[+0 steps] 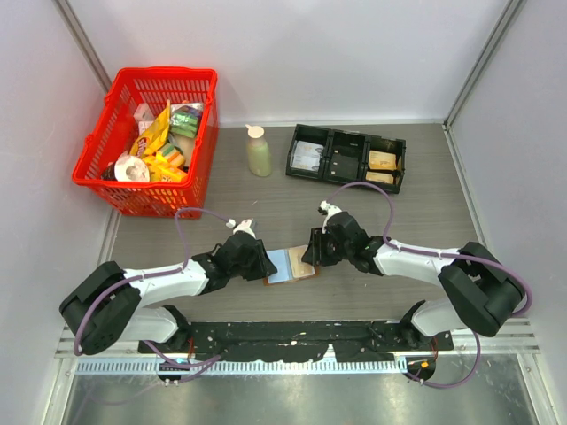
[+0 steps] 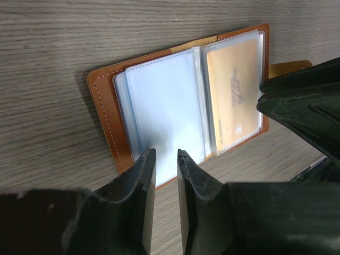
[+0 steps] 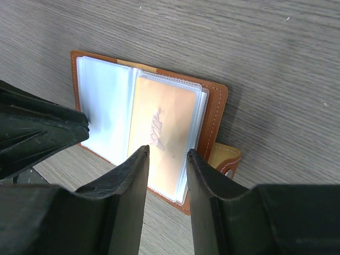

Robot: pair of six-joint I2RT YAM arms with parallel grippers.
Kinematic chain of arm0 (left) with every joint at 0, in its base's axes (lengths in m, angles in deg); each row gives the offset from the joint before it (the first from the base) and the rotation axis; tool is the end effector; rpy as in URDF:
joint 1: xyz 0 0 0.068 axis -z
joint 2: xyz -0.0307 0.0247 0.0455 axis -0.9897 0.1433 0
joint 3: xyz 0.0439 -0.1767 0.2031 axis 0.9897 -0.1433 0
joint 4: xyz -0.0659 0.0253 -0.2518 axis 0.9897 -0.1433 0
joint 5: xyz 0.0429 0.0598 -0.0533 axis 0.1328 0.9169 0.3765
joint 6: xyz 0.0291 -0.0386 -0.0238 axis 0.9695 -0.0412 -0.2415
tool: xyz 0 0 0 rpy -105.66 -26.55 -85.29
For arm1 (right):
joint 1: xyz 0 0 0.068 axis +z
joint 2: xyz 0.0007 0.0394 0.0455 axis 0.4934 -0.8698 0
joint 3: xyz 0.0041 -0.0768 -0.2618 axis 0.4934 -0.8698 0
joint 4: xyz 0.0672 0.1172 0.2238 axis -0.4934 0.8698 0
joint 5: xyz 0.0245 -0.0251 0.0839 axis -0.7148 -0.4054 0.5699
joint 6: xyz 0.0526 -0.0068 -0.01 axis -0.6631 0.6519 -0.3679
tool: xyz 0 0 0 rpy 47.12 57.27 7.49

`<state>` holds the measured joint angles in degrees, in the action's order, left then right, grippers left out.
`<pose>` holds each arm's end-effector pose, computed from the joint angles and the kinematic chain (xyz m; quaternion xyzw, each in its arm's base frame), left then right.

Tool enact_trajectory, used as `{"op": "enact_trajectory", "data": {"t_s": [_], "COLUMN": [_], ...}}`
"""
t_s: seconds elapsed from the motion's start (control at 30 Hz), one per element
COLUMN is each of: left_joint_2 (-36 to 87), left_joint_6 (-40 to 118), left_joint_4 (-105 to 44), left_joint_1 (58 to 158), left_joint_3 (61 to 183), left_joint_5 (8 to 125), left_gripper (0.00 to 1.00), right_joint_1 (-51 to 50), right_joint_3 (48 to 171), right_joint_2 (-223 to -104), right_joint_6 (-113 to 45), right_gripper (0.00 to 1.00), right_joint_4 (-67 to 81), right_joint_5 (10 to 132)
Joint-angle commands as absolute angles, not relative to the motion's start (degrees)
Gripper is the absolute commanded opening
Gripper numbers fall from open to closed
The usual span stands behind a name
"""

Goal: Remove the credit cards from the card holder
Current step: Remove the credit card from the card holder.

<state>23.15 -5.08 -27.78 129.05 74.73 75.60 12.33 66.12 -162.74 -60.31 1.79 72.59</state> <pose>0.1567 -0.1690 0.1460 -0.0670 0.9183 -0.3009 0.2483 0.1925 0.1803 0.1577 -0.1001 0.9097 0.3000 0.2691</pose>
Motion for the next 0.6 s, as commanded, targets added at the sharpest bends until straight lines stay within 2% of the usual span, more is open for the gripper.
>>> {"op": "enact_trajectory", "data": {"t_s": [0.0,0.43,0.57], "left_joint_2": [23.6,24.3,24.6], "left_joint_6": [-5.1,-5.1,-5.1], "left_joint_4": [-27.4,-26.3,-26.0], "left_joint_1": [129.3,129.3,129.3], "left_joint_3": [73.7,73.9,73.8], "left_joint_5": [75.3,75.2,75.2], "left_gripper": [0.26,0.25,0.25], "right_joint_1": [12.5,12.5,12.5], "right_joint_3": [66.6,66.4,66.5], "right_joint_2": [-162.2,-164.7,-163.0], "right_joint_6": [-60.8,-61.9,-62.0], "right_gripper": [0.39,0.39,0.36], "right_joint_4": [0.5,-3.5,-4.3], "right_joint_5": [71.8,76.9,79.0]}}
